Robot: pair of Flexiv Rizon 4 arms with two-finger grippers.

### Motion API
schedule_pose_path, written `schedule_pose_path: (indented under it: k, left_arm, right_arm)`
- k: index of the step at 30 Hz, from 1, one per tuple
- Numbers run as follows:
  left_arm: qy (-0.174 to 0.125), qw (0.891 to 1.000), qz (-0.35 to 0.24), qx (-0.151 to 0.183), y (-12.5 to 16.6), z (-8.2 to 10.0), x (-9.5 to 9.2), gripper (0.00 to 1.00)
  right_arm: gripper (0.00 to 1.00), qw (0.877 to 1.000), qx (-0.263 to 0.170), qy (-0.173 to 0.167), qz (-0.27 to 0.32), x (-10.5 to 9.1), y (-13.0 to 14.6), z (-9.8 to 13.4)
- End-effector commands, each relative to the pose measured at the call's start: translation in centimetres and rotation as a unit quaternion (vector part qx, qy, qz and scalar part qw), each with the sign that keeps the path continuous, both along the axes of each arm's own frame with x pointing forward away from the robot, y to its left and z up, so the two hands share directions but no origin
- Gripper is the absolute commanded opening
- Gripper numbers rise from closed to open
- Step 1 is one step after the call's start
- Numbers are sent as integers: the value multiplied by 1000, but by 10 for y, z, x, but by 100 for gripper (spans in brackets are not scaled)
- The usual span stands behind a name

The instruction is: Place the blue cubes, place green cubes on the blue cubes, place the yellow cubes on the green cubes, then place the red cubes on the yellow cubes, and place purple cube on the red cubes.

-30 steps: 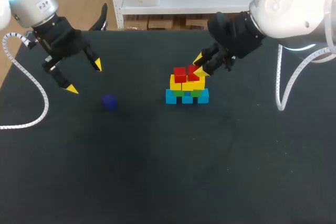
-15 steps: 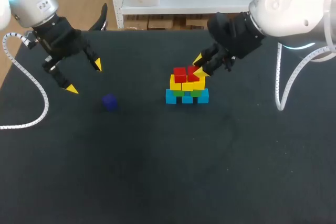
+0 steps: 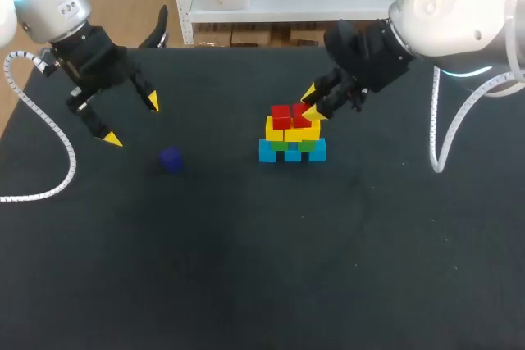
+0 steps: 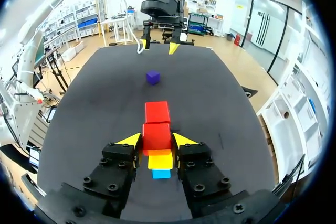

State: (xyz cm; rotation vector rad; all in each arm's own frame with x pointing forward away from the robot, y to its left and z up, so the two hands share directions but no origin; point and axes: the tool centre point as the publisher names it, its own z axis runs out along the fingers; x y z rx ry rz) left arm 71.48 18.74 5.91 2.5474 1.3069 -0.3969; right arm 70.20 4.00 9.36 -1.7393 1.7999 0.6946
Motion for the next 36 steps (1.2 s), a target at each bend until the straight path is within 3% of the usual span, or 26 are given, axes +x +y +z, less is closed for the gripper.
schedule_pose_path:
  k: [1, 23, 36]
  left_arm:
    - [-2, 1000, -1, -1, 1, 0, 0, 100]
    - [-2, 1000, -1, -1, 1, 0, 0, 100]
    - [-2, 1000, -1, -1, 1, 0, 0, 100]
  right_arm:
    - [0, 1000, 2, 1, 2, 2, 0, -1]
    - [0, 1000, 2, 5, 3, 2, 2, -2]
    - [19, 1000, 0, 8, 0, 2, 1, -3]
